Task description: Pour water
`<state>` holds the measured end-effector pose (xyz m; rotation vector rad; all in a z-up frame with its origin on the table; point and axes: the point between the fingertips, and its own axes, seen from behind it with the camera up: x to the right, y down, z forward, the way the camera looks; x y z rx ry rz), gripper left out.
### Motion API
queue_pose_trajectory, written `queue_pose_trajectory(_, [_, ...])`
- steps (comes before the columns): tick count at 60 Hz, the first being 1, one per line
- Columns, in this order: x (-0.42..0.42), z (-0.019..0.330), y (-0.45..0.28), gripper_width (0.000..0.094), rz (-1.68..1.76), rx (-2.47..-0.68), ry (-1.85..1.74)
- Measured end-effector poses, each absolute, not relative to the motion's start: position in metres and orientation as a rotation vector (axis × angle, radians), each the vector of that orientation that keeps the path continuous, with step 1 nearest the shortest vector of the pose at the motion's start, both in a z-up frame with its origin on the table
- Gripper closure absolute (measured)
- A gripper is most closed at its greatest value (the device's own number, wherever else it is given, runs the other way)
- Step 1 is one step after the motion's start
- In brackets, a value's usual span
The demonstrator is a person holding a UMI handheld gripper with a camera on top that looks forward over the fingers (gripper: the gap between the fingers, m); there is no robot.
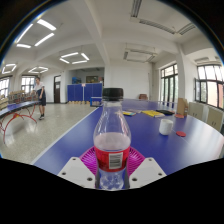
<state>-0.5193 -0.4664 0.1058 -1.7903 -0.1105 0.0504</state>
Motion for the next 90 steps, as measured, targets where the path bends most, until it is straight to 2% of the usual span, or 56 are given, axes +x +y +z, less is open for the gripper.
queue_pose_trajectory(9, [-0.527,0.159,-0.455,0.0606,0.191,-1.747,-0.074])
queue_pose_trajectory(22, [-0.531,0.286,-0.395,0.0606,0.528,-1.57,0.053])
queue_pose_trajectory(32, [-0.49,0.366,-0.321,0.0605,1.032,-1.378,0.291])
queue_pose_trajectory(38, [-0.45,0.396,-0.274,0.0603,1.418,-1.215,0.507])
queue_pose_trajectory(46, [-0.371,0.397,-0.212,0.0605,1.815,-0.921,0.799])
queue_pose_trajectory(53, [-0.317,0.354,-0.174,0.0607,2.037,-0.689,1.063])
queue_pose_trajectory(61, [-0.295,0.276,-0.128,0.0606,2.073,-0.637,1.299])
queue_pose_trajectory(67, [-0.287,0.247,-0.113,0.0606,2.06,-0.641,1.382])
queue_pose_trajectory(81, [-0.28,0.247,-0.107,0.0607,2.096,-0.661,1.393])
queue_pose_trajectory(85, [-0.277,0.268,-0.103,0.0605,2.057,-0.731,1.308])
queue_pose_trajectory(87, [-0.282,0.294,-0.14,0.0606,2.031,-0.777,1.242])
queue_pose_trajectory(88, [-0.273,0.294,-0.114,0.0607,2.0,-0.814,1.193])
queue_pose_trajectory(90, [-0.271,0.312,-0.112,0.0606,1.944,-0.873,1.101])
